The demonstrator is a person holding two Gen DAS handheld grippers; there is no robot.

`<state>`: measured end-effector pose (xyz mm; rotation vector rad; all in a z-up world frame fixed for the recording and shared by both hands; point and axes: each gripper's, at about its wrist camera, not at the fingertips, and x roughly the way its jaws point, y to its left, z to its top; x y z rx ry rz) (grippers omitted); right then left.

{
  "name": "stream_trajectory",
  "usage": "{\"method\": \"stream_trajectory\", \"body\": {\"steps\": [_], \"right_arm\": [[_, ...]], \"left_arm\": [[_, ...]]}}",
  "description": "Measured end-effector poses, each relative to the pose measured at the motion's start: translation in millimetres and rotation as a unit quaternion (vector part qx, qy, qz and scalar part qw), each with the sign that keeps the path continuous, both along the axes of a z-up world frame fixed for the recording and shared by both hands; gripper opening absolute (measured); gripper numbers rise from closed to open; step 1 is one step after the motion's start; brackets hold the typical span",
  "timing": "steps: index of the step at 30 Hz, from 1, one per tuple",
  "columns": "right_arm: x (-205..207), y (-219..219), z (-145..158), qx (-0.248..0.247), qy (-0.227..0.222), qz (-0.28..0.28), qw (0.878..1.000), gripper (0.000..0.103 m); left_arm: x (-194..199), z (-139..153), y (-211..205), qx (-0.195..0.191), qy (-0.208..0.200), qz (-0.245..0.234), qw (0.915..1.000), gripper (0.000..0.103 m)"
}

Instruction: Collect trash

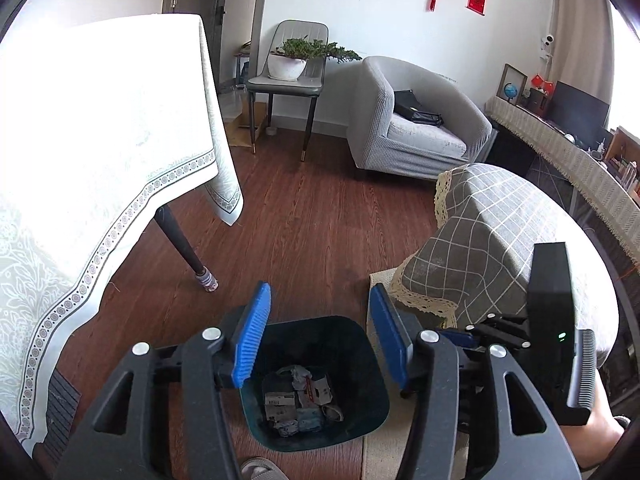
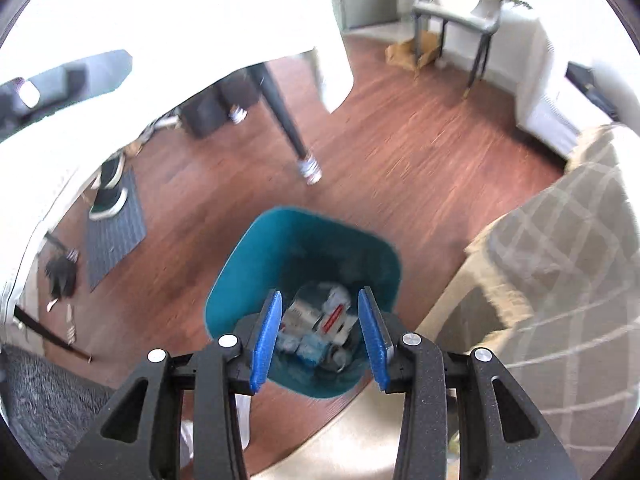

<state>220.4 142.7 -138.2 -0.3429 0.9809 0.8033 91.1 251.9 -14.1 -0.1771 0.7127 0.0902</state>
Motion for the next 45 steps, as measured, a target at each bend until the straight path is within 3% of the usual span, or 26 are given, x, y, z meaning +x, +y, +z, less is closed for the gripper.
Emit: {"method": "stream_trajectory", "body": {"steps": [2, 7, 11, 18, 22, 25, 33, 45], "right_arm": [[-2.5, -8.6, 15.9, 0.02, -0.016, -0.015, 1.0, 0.047], [-17.1, -48.3, 54.4, 0.058, -0.072, -0.068, 0.993, 0.064], [-29.1, -84.2, 78.5, 0.073, -0.106, -0.111, 0.985, 0.075], [-58.0, -151.0, 103.5, 0.062, -0.138, -0.164, 0.975, 0.091], [-71.6, -192.5, 111.1, 0.051, -0.16, -0.195, 0.966, 0.099], [-78.9, -215.8, 114.0, 0.047, -0.171, -0.212, 0.961, 0.099], [-101.3, -269.1, 109.5, 0.059, -0.178, -0.246, 0.951, 0.099], [-117.9, -271.4, 107.4, 0.085, -0.193, -0.216, 0.953, 0.099]], "left_arm": [[-2.2, 5.0, -2.8, 0.013, -0.012, 0.011, 0.9998, 0.07], [-17.7, 4.5, -9.0, 0.017, -0.022, 0.031, 0.9991, 0.081], [-35.5, 5.8, -18.2, 0.054, -0.029, 0.052, 0.9968, 0.092], [-73.3, 18.4, -34.5, 0.076, -0.038, 0.063, 0.9944, 0.096], [-89.6, 17.7, -44.7, 0.054, -0.039, 0.057, 0.9961, 0.096], [-98.7, 22.5, -60.4, 0.073, -0.043, 0.057, 0.9948, 0.096], [-119.0, 10.6, -76.9, 0.07, -0.024, 0.049, 0.9961, 0.097], [-121.8, 7.4, -87.3, 0.071, -0.017, 0.034, 0.9968, 0.098]]}}
